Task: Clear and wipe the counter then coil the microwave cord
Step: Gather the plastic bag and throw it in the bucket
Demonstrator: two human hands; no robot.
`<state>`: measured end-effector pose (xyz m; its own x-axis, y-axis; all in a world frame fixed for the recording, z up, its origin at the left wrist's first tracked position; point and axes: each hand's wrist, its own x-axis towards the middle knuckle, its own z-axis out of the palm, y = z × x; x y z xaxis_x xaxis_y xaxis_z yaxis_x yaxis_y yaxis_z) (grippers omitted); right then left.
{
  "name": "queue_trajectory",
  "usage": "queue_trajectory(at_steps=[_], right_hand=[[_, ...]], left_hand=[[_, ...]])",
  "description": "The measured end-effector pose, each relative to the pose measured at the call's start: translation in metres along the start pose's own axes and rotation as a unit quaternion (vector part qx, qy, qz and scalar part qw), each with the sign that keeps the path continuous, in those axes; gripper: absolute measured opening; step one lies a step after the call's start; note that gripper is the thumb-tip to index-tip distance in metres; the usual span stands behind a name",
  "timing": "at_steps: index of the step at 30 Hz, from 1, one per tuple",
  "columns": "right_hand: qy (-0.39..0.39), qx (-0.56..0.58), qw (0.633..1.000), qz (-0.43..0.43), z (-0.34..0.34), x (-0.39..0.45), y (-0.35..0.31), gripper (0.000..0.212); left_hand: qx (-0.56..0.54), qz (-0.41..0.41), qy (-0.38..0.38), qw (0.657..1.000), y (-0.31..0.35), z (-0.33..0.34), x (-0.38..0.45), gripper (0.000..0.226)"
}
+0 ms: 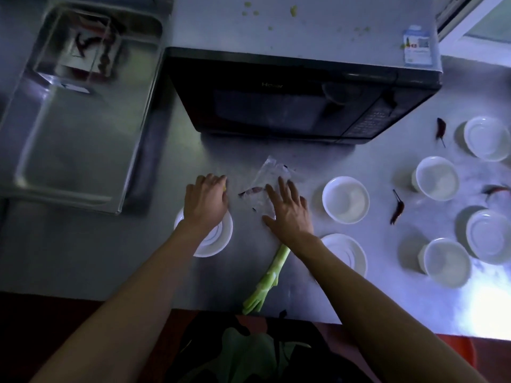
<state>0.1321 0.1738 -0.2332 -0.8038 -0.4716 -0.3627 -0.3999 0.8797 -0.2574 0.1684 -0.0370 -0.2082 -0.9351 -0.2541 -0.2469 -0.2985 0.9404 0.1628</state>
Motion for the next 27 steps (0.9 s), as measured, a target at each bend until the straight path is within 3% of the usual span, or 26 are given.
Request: queue_trajectory(at_steps=[13,27], right_hand=[[0.039,0.033,0.998,-0.029,0.004,-0.002,-0.003,0.051],[0.111,0.076,0.990,-0.047,0.002,-0.016,0.000,0.044]], left_hand=[[-0.036,0.002,-0.010,0.999,-0.010,0.018,0.016,0.015],[-0.094,0.048,0.006,0.994,-0.013,0.020,0.011,0.017]])
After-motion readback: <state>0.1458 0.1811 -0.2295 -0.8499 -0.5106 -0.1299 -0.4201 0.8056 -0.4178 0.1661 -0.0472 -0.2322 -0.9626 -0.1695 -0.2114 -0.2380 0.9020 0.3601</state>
